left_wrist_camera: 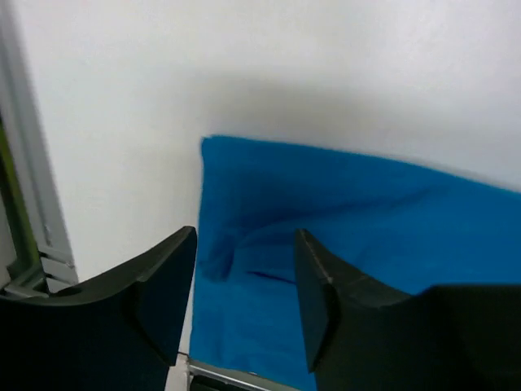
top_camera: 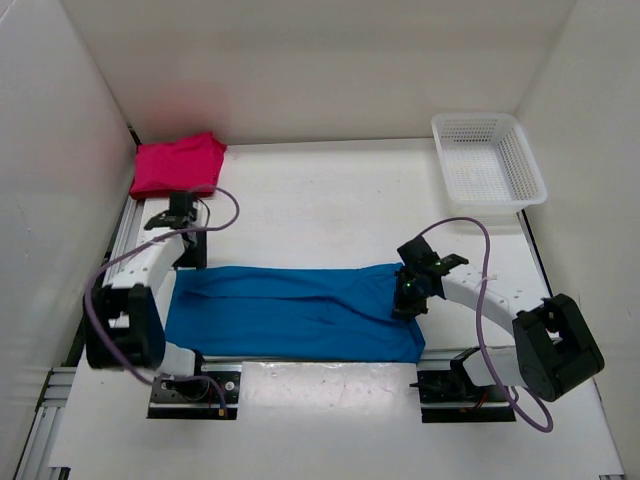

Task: Fold and stack the t-shirts
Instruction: Fold the other side of the tshirt into a rectangle

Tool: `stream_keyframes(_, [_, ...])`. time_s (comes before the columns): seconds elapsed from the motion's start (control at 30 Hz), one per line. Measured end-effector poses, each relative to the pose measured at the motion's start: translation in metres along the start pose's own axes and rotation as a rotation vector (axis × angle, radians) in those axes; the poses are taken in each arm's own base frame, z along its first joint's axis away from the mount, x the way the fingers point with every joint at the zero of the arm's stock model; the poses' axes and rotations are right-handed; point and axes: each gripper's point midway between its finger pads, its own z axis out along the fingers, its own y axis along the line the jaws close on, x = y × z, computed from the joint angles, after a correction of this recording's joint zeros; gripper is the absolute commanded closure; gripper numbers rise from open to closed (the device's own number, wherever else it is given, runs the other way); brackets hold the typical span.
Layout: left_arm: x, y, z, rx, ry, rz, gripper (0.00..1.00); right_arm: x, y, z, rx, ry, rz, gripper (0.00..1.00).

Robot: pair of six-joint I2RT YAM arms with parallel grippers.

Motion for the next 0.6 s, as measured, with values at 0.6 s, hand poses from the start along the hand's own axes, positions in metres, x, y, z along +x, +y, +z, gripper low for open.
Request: stream_keyframes(0.6, [0.062, 0.021, 0.046, -0.196, 0.231, 0.095, 0.25, -0.010, 0.008, -0.006, -0.015, -0.023, -0.021, 1.00])
